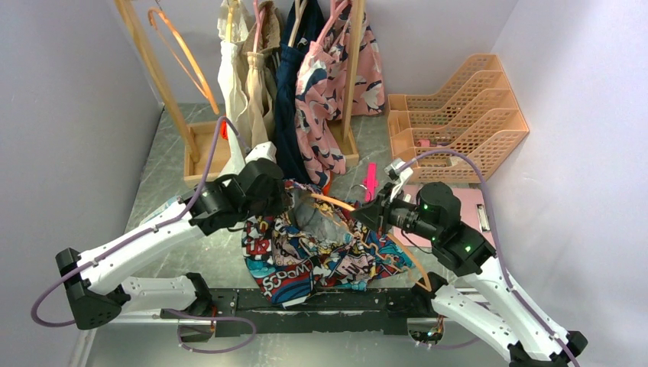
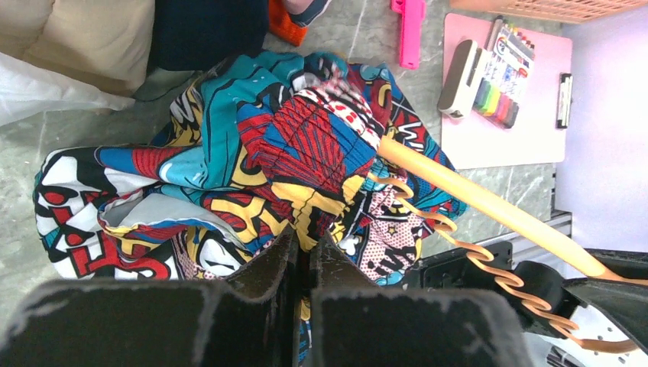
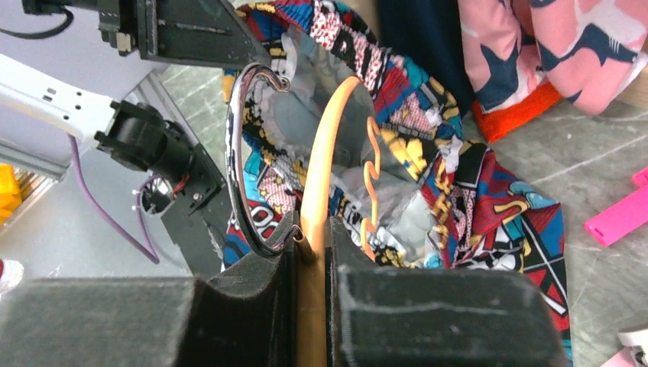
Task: Place the shorts on the hanger
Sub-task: Hang the shorts on the hanger.
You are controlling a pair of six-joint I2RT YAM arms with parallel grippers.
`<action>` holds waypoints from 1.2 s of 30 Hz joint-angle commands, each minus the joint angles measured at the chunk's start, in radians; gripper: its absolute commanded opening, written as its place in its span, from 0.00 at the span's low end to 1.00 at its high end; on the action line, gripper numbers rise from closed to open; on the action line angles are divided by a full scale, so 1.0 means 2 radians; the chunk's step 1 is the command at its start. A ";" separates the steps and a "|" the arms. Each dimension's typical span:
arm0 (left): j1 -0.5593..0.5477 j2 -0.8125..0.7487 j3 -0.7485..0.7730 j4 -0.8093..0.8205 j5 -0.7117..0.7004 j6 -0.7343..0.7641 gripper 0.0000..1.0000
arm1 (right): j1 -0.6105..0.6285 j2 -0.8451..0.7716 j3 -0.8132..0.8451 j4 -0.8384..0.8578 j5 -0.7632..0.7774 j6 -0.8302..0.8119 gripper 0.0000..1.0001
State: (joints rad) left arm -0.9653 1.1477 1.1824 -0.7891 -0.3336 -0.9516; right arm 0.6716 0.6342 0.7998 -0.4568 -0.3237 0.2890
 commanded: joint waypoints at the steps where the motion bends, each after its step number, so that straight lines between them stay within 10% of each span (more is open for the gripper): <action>1: 0.003 -0.009 0.017 0.017 0.012 -0.011 0.07 | 0.001 -0.003 -0.005 0.065 -0.015 0.010 0.00; 11: 0.003 0.008 0.037 0.026 0.036 -0.013 0.07 | 0.063 0.022 -0.051 0.155 -0.040 0.032 0.00; 26: 0.003 0.000 0.092 0.036 0.115 0.017 0.07 | 0.190 0.092 -0.088 0.352 0.284 0.053 0.00; 36: 0.003 -0.009 0.168 -0.043 0.063 0.047 0.07 | 0.190 0.050 -0.086 0.282 0.186 0.014 0.00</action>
State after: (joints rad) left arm -0.9653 1.1572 1.4536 -0.8234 -0.1715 -0.8921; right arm 1.0447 0.8421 0.6273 0.1112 0.1070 0.3470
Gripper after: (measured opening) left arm 0.076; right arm 0.131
